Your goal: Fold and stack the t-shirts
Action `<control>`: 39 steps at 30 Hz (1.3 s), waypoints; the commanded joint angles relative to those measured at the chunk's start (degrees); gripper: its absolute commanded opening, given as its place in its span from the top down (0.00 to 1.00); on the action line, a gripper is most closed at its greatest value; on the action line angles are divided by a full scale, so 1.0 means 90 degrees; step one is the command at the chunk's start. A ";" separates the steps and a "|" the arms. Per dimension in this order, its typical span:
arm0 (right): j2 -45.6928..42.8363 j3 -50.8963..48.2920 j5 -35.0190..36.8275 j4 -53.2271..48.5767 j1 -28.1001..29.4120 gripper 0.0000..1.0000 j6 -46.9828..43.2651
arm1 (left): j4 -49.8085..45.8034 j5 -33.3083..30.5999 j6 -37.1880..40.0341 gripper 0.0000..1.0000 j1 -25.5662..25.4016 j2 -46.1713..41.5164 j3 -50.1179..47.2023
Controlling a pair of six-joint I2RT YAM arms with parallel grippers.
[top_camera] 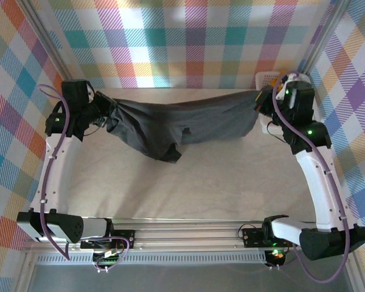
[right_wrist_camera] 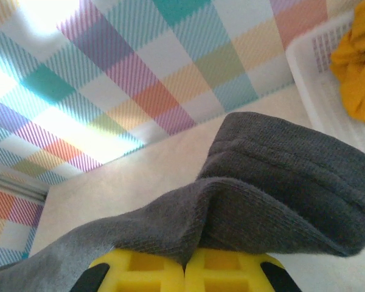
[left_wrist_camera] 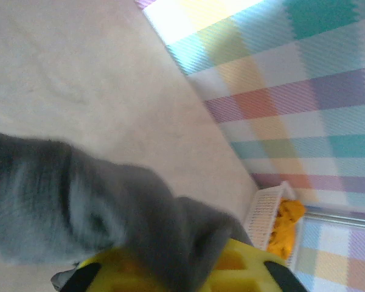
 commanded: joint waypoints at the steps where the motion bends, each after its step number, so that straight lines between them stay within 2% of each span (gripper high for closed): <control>1: 0.0004 -0.0776 -0.0190 -0.0114 -0.0030 1.00 0.0309 | 0.0115 0.0308 0.0079 0.70 0.0187 0.0540 -0.0589; 3: 0.0197 -0.1195 -0.0261 -0.0161 -0.0027 1.00 0.0283 | 0.0522 0.1187 0.0190 0.42 0.0279 0.1407 -0.0613; 5: 0.0573 -0.1318 -0.0215 -0.0369 -0.0037 1.00 0.0195 | 0.0461 0.1449 0.0347 0.34 0.0250 0.2079 -0.0348; 7: 0.1015 -0.1257 -0.0215 -0.0611 -0.0058 1.00 0.0064 | 0.0271 0.1080 0.0589 0.30 0.0114 0.2145 -0.0241; 11: 0.1698 -0.1104 -0.0223 -0.0878 -0.0069 1.00 -0.0107 | -0.0202 0.0575 0.0767 0.32 -0.0198 0.1572 -0.1053; 15: 0.1893 -0.1195 -0.0272 -0.0843 -0.0068 1.00 -0.0098 | 0.0182 0.0615 0.0519 0.37 -0.0869 0.0741 -0.2779; 18: 0.1889 -0.1296 -0.0273 -0.0801 -0.0068 1.00 -0.0094 | 0.1006 0.0748 -0.0086 0.40 -0.1490 0.0416 -0.3831; 20: 0.1884 -0.1309 -0.0244 -0.0807 -0.0069 1.00 -0.0121 | 0.1509 0.0767 -0.0394 0.41 -0.1940 0.0512 -0.4126; 23: 0.1884 -0.1318 -0.0215 -0.0840 -0.0064 1.00 -0.0152 | 0.1668 0.0497 -0.0514 0.40 -0.2491 0.0984 -0.4065; 26: 0.1847 -0.1360 -0.0182 -0.0888 -0.0069 1.00 -0.0126 | 0.1871 0.0324 -0.0516 0.40 -0.2763 0.1490 -0.3937; 28: 0.1794 -0.1441 -0.0201 -0.0898 -0.0069 1.00 -0.0098 | 0.2014 0.0314 -0.0509 0.44 -0.2851 0.1796 -0.3843; 29: 0.1746 -0.1495 -0.0194 -0.0899 -0.0066 1.00 -0.0085 | 0.2005 0.0310 -0.0460 0.51 -0.2905 0.1952 -0.3746; 31: 0.1626 -0.1592 -0.0165 -0.0917 -0.0069 1.00 -0.0056 | 0.1646 0.0118 -0.0281 0.71 -0.2970 0.2265 -0.3461; 33: 0.1474 -0.1655 -0.0131 -0.0955 -0.0069 1.00 -0.0059 | 0.1255 -0.0223 -0.0196 1.00 -0.2960 0.2336 -0.3297; 37: 0.1177 -0.1580 0.0058 -0.1141 -0.0069 1.00 -0.0102 | 0.0794 -0.0735 -0.0301 1.00 -0.2865 0.1581 -0.3214; 39: 0.0960 -0.1445 0.0108 -0.1245 -0.0069 1.00 -0.0083 | 0.0017 -0.1202 -0.0377 1.00 -0.2843 0.0961 -0.2784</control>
